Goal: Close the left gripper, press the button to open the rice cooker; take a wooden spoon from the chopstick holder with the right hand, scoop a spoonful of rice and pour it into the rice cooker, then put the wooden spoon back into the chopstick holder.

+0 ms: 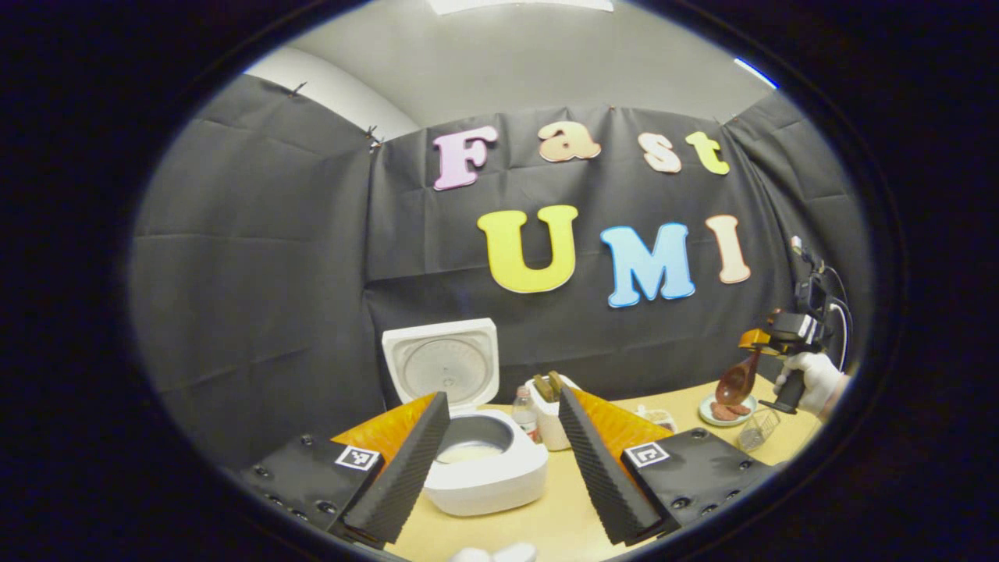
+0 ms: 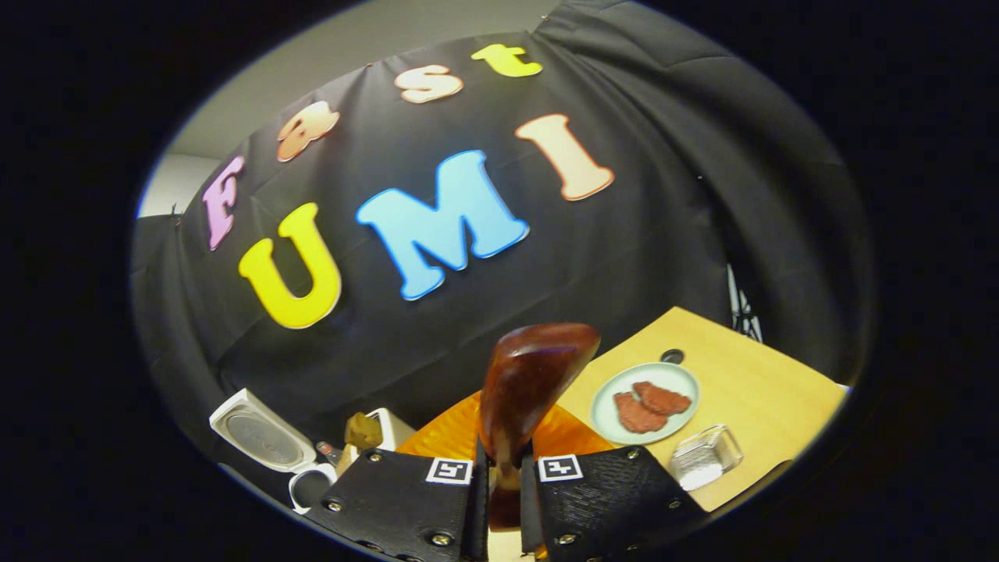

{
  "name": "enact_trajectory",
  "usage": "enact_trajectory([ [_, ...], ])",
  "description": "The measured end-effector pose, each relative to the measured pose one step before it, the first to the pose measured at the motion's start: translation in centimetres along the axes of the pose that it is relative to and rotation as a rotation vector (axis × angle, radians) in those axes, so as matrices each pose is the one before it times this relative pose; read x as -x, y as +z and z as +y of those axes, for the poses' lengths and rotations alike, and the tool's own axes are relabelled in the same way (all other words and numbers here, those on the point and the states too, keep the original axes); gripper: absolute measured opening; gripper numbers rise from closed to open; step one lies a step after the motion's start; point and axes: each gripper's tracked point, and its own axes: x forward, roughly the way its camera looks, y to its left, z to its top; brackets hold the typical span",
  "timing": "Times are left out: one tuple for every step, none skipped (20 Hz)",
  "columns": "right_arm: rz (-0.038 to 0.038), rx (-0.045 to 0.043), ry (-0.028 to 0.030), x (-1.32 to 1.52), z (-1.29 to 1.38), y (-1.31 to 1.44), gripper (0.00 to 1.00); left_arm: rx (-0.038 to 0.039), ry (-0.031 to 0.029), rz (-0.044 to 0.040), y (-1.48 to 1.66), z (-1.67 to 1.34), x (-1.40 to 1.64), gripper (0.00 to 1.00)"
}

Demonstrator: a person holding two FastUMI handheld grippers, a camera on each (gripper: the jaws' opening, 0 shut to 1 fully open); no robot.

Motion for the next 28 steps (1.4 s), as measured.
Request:
enact_trajectory([
  [-0.00996, -0.00593, -0.03314, 0.184, -2.452, 0.749, 0.16, -0.00499, -0.01069, 0.00377, 0.112, -0.878, -0.114, 1.00],
  [-0.00102, -0.00392, -0.03404, 0.000, -2.412, 0.424, 0.17, -0.00589, -0.00764, -0.00010, 0.103, -0.917, 0.036, 1.00],
  [-0.00070, -0.00527, -0.02423, 0.061, -1.959, 0.482, 0.16, -0.00758, -0.00487, 0.00076, -0.001, -0.728, 0.153, 1.00],
  [-0.00247, -0.00603, -0.01683, 0.075, -1.605, 0.368, 0.16, -0.00533, -0.00305, 0.00140, 0.125, -0.630, 0.009, 1.00],
  [-0.00099, -0.00007, -0.02023, 0.037, -1.555, 0.028, 0.16, -0.00392, -0.00467, 0.00046, 0.201, -0.798, 0.077, 1.00],
  [0.00113, 0.00091, -0.01646, -0.247, -1.329, 0.017, 0.16, -0.00295, -0.00133, 0.00256, 0.292, -0.543, -0.235, 1.00],
  [0.00225, -0.00117, -0.01420, -0.177, -1.134, -0.191, 0.16, -0.00286, -0.00185, 0.00284, 0.219, -0.492, -0.155, 1.00],
  [0.00611, -0.00287, -0.00982, -0.237, -1.086, -0.174, 0.16, -0.00202, 0.00073, 0.00160, 0.059, -0.485, -0.118, 1.00],
  [0.00993, -0.00002, -0.00493, -0.437, -0.706, -0.478, 0.16, -0.00173, -0.00036, 0.00348, -0.056, -0.471, 0.048, 1.00],
  [0.01540, 0.00059, -0.00810, -0.340, -0.547, -0.820, 0.16, -0.00172, -0.00036, 0.00547, 0.002, -0.493, -0.011, 1.00],
  [0.01725, 0.00463, -0.00387, -0.406, -0.537, -0.911, 0.16, 0.00281, 0.00049, 0.00133, -0.096, -0.339, -0.027, 1.00],
  [0.01426, 0.00172, -0.00160, -0.478, -0.436, -1.010, 0.16, 0.00432, 0.00041, 0.00994, -0.245, -0.384, 0.002, 1.00],
  [0.01174, 0.00110, -0.00111, -0.477, -0.373, -0.981, 0.17, 0.00492, 0.00175, 0.01121, -0.271, -0.331, -0.082, 1.00],
  [0.01593, -0.00641, 0.00255, -0.350, -0.188, -0.909, 0.17, 0.00269, 0.00179, 0.00540, -0.020, -0.282, 0.027, 1.00],
  [0.00622, -0.00069, -0.00210, -0.406, -0.318, -0.699, 0.17, -0.00140, 0.00288, 0.00276, 0.051, -0.202, 0.079, 0.99],
  [0.01849, 0.00321, -0.00992, -0.492, -0.606, -0.962, 0.17, -0.00640, 0.00485, -0.00165, 0.151, -0.133, 0.057, 0.97],
  [-0.00682, 0.00060, -0.00629, -0.310, -0.410, -0.073, 0.16, -0.00861, 0.00524, -0.00174, 0.160, -0.091, -0.008, 0.96],
  [-0.00032, -0.00669, -0.00697, -0.463, -0.385, -0.111, 0.17, -0.00768, 0.00312, -0.00055, 0.110, -0.124, -0.017, 0.96],
  [-0.00223, -0.00170, -0.01007, -0.272, -0.566, 0.125, 0.17, -0.00441, 0.00244, 0.00111, -0.047, -0.228, 0.042, 0.96],
  [-0.00969, -0.00090, -0.00207, -0.197, -0.310, 0.361, 0.16, -0.00342, 0.00181, 0.00318, -0.010, -0.295, 0.015, 0.96],
  [-0.00012, -0.00327, 0.00251, -0.018, -0.226, 0.058, 0.16, -0.00316, 0.00080, 0.00384, -0.134, -0.126, 0.069, 0.98],
  [0.00748, -0.00699, 0.00414, -0.170, -0.054, -0.113, 0.16, -0.00219, 0.00039, 0.00273, -0.044, -0.159, 0.045, 0.96],
  [0.00519, 0.00077, 0.00223, -0.114, -0.096, -0.230, 0.17, -0.00131, -0.00203, -0.00101, 0.044, -0.247, -0.040, 0.96],
  [0.00311, 0.00409, 0.00524, -0.137, 0.030, -0.151, 0.17, -0.00440, 0.00105, 0.00351, 0.031, -0.247, 0.054, 0.96],
  [0.00908, 0.00418, -0.00121, -0.132, -0.063, -0.482, 0.17, -0.00311, -0.00159, -0.00070, 0.026, -0.121, -0.005, 0.97],
  [0.01132, 0.00755, 0.00336, -0.095, 0.075, -0.623, 0.17, -0.00360, 0.00076, -0.00058, 0.136, -0.134, -0.067, 0.98],
  [0.01657, 0.01436, -0.00432, -0.031, -0.028, -0.892, 0.17, -0.00375, 0.00067, 0.00058, -0.100, -0.051, 0.054, 1.00],
  [0.01269, 0.01959, -0.00128, -0.016, 0.044, -0.807, 0.17, -0.00234, 0.00071, -0.00061, 0.067, -0.050, 0.007, 0.98],
])
